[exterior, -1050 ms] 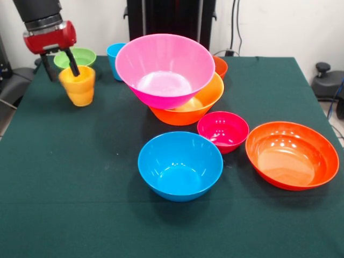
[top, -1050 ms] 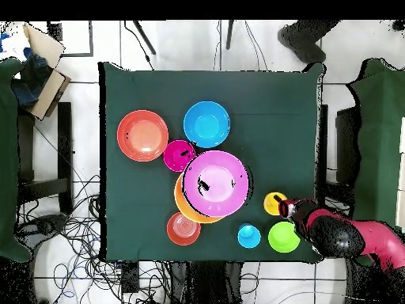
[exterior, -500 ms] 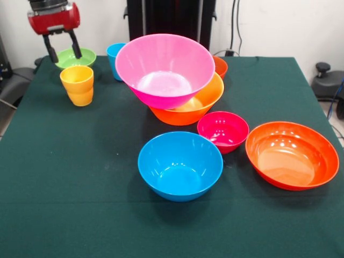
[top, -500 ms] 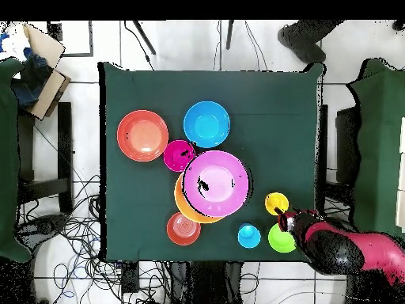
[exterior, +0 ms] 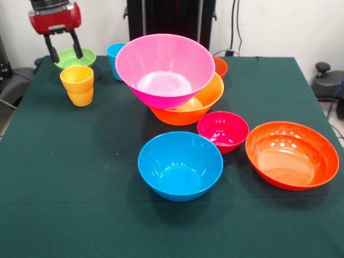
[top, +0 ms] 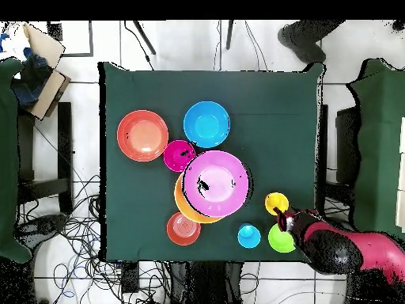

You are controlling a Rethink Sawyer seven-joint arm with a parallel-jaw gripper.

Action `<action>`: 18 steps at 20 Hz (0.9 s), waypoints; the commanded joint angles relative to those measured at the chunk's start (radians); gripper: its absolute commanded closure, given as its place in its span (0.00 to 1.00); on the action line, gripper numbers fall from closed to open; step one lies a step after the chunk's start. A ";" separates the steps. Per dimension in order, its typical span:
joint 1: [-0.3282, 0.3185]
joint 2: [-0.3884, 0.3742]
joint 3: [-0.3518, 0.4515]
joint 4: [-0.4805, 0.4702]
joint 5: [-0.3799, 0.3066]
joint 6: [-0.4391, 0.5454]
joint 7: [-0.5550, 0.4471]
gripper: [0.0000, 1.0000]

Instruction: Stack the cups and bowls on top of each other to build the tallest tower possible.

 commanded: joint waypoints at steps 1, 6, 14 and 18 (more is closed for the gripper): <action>0.053 0.078 -0.054 -0.080 -0.033 0.004 -0.164 0.00; 0.061 0.105 -0.060 -0.102 -0.047 0.000 -0.167 0.00; 0.034 0.212 -0.028 -0.187 -0.028 0.090 -0.390 0.00; 0.009 0.097 -0.001 -0.113 0.003 0.110 -0.335 0.00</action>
